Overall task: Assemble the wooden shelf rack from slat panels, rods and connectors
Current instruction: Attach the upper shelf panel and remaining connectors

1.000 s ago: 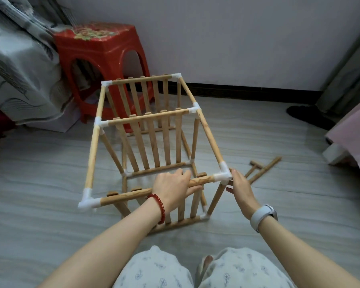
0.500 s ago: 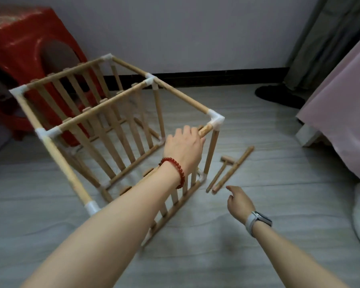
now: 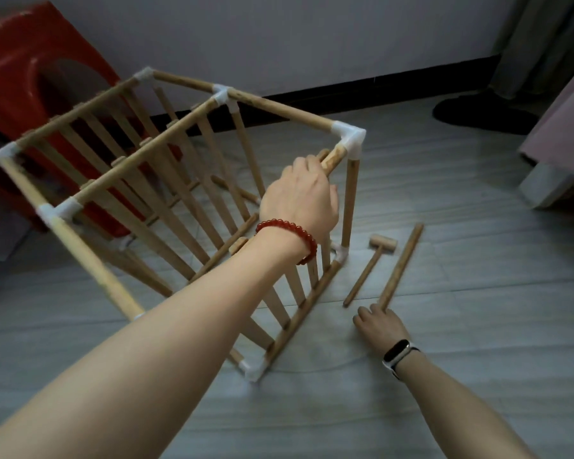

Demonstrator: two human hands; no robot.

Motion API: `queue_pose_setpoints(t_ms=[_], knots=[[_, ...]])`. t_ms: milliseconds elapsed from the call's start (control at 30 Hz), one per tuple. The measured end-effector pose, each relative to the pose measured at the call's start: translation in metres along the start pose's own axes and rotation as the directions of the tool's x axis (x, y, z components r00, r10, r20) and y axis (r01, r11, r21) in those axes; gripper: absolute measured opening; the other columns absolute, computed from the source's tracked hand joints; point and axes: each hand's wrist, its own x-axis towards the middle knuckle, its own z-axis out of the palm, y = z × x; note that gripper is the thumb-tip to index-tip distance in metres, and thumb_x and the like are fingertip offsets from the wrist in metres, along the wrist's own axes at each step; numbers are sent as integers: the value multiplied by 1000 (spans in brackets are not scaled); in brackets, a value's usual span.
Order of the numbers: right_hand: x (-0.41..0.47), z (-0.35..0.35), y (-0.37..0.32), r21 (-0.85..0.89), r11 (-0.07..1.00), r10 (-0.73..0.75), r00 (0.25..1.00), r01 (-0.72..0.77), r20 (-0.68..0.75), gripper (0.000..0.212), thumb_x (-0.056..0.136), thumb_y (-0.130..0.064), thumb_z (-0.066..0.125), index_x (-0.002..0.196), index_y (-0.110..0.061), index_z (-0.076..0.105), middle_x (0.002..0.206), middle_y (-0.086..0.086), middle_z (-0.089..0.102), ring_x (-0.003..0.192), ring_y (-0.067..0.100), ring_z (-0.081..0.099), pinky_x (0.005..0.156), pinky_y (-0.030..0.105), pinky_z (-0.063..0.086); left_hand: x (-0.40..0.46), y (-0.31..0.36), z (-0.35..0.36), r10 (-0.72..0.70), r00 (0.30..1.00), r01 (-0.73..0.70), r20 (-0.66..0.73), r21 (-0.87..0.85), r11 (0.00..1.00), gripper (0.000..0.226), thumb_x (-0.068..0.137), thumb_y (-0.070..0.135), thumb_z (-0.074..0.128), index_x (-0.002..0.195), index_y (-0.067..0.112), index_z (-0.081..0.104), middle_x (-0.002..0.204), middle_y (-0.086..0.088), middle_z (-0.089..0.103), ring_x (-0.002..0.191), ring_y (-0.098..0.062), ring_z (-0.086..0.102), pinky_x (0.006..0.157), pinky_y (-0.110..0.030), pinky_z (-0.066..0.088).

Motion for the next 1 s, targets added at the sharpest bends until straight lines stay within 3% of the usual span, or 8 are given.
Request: queue_pose_setpoints(t_ms=[67, 167, 267, 367, 500, 633, 833, 1000], knots=[[-10, -13, -3, -13, 995, -100, 988, 99, -115, 40, 25, -16, 93, 52, -18, 63, 53, 0, 56, 48, 18, 55, 41, 23, 41, -5, -5, -8, 53, 997, -52, 52, -14, 999, 38, 97, 33, 40, 129, 12, 40, 111, -6, 48, 82, -14, 40, 66, -29, 34], [-23, -43, -13, -50, 981, -191, 919, 185, -346, 31, 43, -7, 82, 68, -16, 67, 62, 2, 59, 56, 21, 57, 47, 28, 44, -22, -27, -32, 147, 969, -127, 197, -110, 986, 52, 97, 37, 42, 143, 17, 28, 128, -7, 43, 97, -18, 48, 82, -36, 45], [-40, -73, -25, 61, 973, -150, 814, 222, -561, 24, 65, 4, 63, 83, -13, 64, 74, 3, 63, 67, 25, 61, 56, 30, 47, -52, -63, -61, 140, 952, -94, 271, -177, 980, 66, 95, 45, 43, 150, 22, 15, 146, -6, 33, 122, -20, 44, 102, -42, 40], [-60, -116, -43, 350, 902, 33, 767, 253, -641, 28, 75, 6, 67, 89, -15, 55, 72, 2, 61, 63, 22, 58, 55, 29, 47, -92, -103, -90, 121, 954, -81, 273, -154, 985, 63, 92, 59, 36, 142, 20, 39, 137, -4, 48, 127, -21, 44, 107, -44, 33], [-80, -151, -66, 707, 658, 333, 742, 260, -582, 20, 88, 4, 55, 106, -5, 55, 88, 3, 68, 73, 19, 66, 58, 33, 54, -149, -137, -104, 152, 916, -102, 372, -151, 983, 95, 70, 85, 7, 128, 27, 55, 129, 3, 56, 131, -16, 39, 117, -46, 9], [-96, -162, -91, 916, 280, 538, 744, 286, -396, 37, 95, 3, 44, 99, -34, 45, 93, -12, 64, 89, 3, 65, 77, 19, 53, -176, -150, -91, 231, 926, -202, 299, -125, 971, 77, 78, 74, 27, 122, 21, 60, 121, -2, 58, 130, -22, 40, 117, -48, -2], [-105, -165, -121, 928, 240, 521, 768, 286, -372, 38, 95, 2, 43, 101, -35, 45, 96, -7, 64, 95, 12, 64, 83, 29, 54, -176, -155, -77, 261, 946, -230, 193, -168, 959, 46, 87, 50, 58, 119, 18, 62, 116, -6, 57, 127, -28, 41, 115, -50, -7], [-100, -172, -127, 908, 344, 442, 811, 240, -382, 36, 94, 3, 43, 100, -33, 42, 95, -10, 63, 93, 6, 64, 83, 25, 54, -175, -157, -72, 260, 953, -235, 155, -162, 958, 46, 85, 51, 58, 119, 20, 61, 115, -3, 56, 126, -25, 40, 115, -49, -8]])
